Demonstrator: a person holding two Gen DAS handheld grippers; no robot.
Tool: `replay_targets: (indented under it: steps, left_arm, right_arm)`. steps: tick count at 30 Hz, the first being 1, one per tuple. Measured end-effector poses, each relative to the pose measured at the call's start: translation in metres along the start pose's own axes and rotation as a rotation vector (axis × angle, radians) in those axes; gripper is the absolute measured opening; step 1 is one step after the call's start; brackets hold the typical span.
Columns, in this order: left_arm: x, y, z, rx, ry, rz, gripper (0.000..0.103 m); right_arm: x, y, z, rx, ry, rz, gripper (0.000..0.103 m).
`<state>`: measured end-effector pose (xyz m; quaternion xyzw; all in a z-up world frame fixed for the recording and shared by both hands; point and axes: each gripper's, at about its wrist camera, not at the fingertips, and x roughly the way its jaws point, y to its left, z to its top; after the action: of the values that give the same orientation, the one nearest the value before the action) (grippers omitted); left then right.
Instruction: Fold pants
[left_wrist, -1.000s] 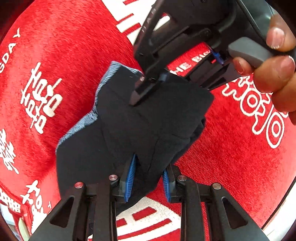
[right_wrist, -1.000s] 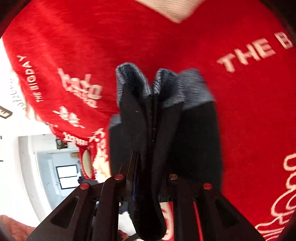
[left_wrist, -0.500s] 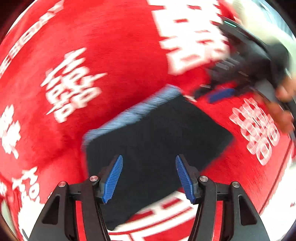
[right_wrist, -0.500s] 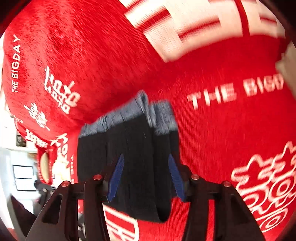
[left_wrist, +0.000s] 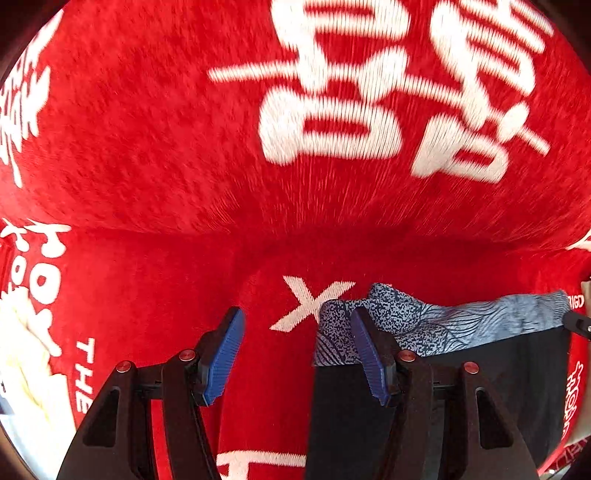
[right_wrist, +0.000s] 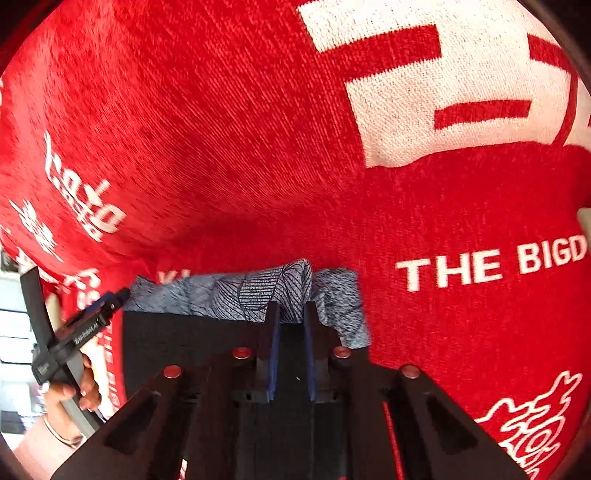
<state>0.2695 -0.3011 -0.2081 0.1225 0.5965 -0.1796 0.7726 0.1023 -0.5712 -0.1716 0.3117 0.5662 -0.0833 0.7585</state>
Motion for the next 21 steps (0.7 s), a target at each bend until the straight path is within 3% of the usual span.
replay_targets:
  steps: [7, 11, 13, 17, 21]
  left_arm:
    - [0.047, 0.005, -0.008, 0.014, 0.060, 0.085, 0.061]
    - [0.035, 0.010, -0.007, 0.012, 0.027, 0.113, 0.061]
    - [0.019, 0.017, -0.012, -0.003, 0.013, 0.088, 0.061]
    - [-0.020, 0.024, -0.038, 0.042, -0.021, 0.034, 0.061]
    - [-0.030, 0.015, -0.075, 0.097, 0.017, 0.003, 0.061]
  right_arm:
    - [0.028, -0.001, -0.005, -0.008, 0.016, -0.039, 0.013]
    - [0.030, 0.003, -0.006, -0.011, 0.006, -0.055, 0.016]
    - [0.019, 0.004, -0.009, -0.001, -0.005, -0.056, 0.022]
    - [-0.011, -0.004, -0.032, 0.051, -0.022, -0.036, 0.054]
    - [-0.035, -0.024, -0.085, 0.163, -0.005, -0.003, 0.054]
